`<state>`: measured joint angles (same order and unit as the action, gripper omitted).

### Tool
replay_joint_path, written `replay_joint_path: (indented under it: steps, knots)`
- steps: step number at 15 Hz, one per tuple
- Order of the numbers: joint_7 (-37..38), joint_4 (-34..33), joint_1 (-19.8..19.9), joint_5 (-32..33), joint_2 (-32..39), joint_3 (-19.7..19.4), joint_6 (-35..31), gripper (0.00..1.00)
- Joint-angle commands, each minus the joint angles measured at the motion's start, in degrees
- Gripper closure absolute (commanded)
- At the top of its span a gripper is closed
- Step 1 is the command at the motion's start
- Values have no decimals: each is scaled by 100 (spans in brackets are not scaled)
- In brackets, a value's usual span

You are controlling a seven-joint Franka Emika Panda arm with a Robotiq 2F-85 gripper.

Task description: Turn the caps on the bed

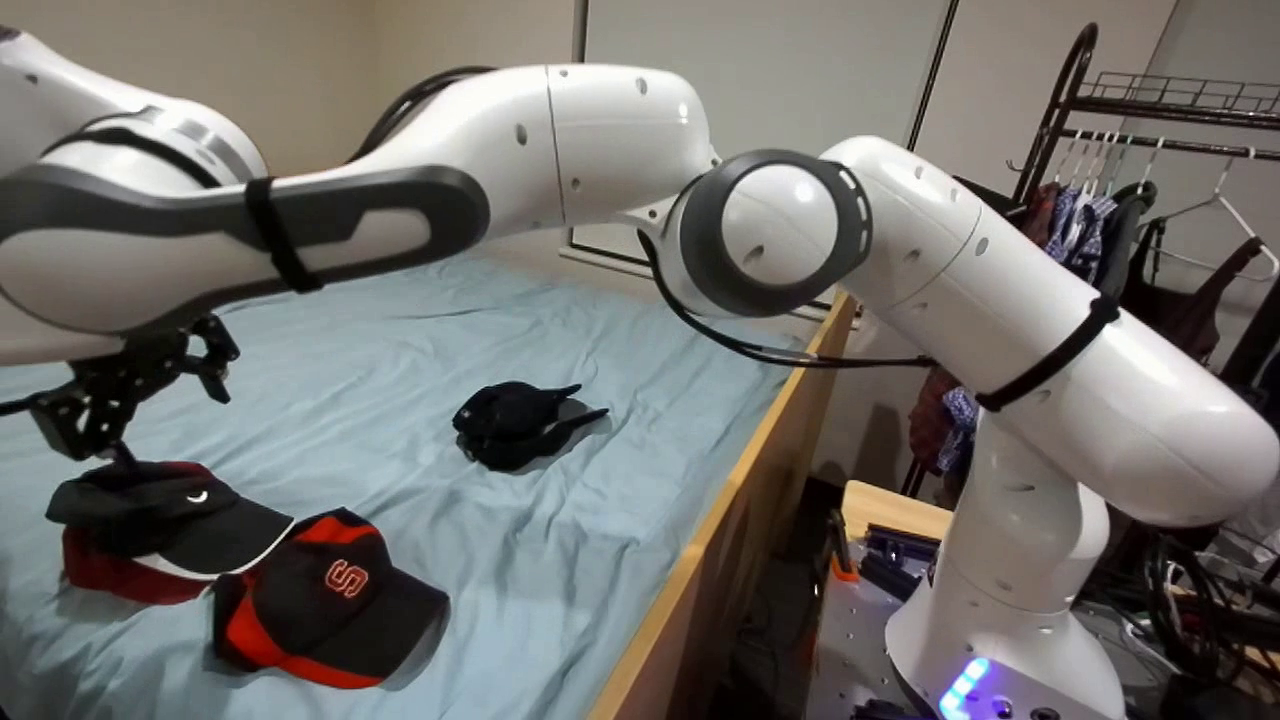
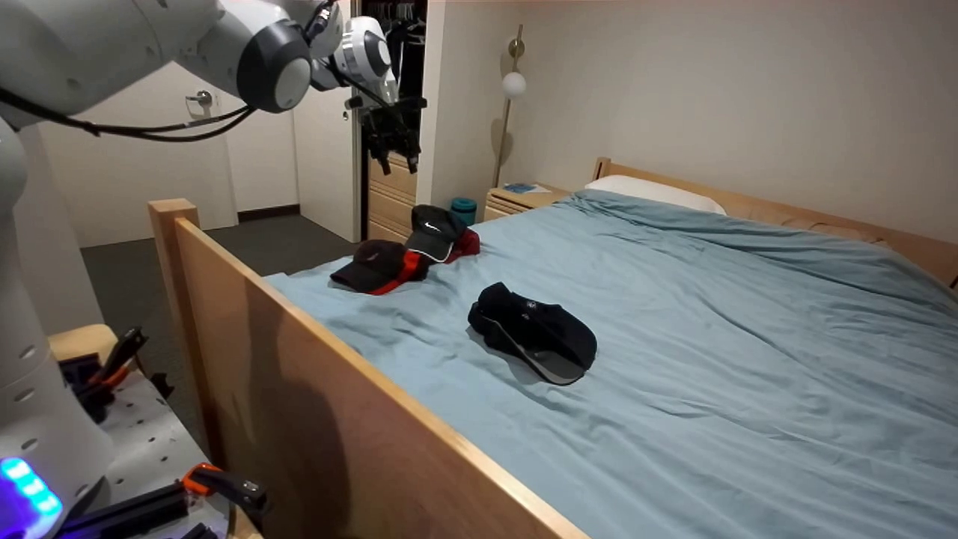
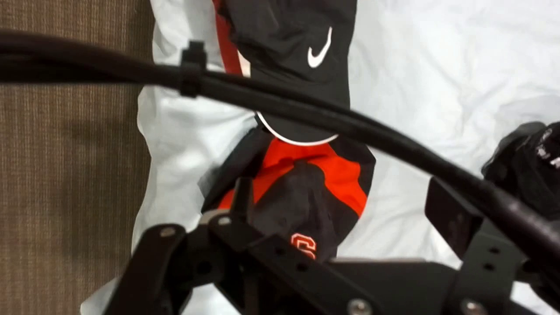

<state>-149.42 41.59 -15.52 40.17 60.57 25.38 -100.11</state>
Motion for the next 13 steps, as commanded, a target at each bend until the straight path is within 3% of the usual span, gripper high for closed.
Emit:
replay_joint_path:
  steps: [1,6,8,9,10,13]
  knots:
    - [137,181,693,-530,-348,191,680,0]
    - [562,507,1667,-1211,-769,313,1057,0]
    - [377,746,1913,-1426,-926,414,1080,0]
    - [332,879,2005,-1490,-985,469,1046,0]
    - [264,285,1797,-1298,-614,305,1031,0]
    - [264,526,1898,-1348,-744,393,1031,0]
